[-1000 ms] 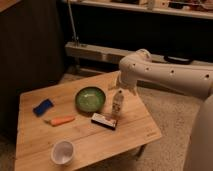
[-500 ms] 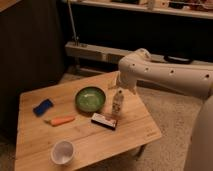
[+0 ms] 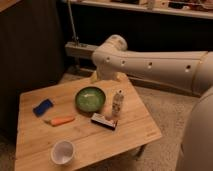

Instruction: Wipe the white sponge on the table

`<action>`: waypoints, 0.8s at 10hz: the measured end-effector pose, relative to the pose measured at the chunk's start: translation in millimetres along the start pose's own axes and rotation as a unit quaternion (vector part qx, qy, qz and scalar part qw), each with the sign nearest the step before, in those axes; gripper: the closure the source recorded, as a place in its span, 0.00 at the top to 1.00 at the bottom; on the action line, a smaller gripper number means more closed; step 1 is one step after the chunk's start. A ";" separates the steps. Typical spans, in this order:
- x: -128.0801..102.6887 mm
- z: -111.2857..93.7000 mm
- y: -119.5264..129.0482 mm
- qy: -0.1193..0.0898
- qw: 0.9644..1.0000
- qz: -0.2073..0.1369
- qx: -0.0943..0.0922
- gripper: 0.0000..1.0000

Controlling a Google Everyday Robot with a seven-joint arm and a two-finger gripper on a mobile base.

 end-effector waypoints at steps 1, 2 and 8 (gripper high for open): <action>-0.3 -3.0 42.6 0.004 0.996 -0.082 -0.026 0.80; 1.6 -4.0 64.2 0.007 0.991 -0.126 -0.044 0.80; 36.1 -5.8 159.1 0.009 0.896 -0.409 -0.170 0.80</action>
